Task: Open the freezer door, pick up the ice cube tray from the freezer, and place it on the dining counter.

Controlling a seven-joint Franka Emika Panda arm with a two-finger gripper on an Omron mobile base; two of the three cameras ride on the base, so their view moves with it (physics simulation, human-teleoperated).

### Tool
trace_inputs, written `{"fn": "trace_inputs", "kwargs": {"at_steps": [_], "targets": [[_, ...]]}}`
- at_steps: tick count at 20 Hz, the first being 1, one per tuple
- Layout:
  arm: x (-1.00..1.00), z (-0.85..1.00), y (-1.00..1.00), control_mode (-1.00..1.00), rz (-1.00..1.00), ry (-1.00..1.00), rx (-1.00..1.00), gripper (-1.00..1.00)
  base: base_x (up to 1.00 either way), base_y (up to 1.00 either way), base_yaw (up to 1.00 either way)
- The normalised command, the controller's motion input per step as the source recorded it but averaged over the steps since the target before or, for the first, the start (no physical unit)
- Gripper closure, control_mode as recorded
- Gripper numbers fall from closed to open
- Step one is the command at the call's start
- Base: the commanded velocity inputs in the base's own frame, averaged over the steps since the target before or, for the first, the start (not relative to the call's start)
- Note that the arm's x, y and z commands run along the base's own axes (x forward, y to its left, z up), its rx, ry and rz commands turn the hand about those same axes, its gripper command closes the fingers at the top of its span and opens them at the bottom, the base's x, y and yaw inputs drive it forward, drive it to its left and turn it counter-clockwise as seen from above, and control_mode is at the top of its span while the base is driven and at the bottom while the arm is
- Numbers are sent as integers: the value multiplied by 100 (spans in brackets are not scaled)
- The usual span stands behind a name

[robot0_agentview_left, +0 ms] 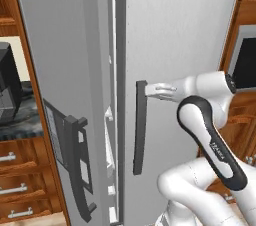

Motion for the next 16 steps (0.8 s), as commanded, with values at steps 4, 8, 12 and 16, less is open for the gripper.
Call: {"fn": "trace_inputs", "kwargs": {"at_steps": [4,8,12,16], "targets": [[86,12,56,-100,-31,22,9,-100,0,0,0],[65,6,58,-100,-22,30,2,-100,0,0,0],[34,0,54,-100,-13,28,2,-100,0,0,0],[-36,-4,90,-100,2,5,0,-100,0,0,0]]}}
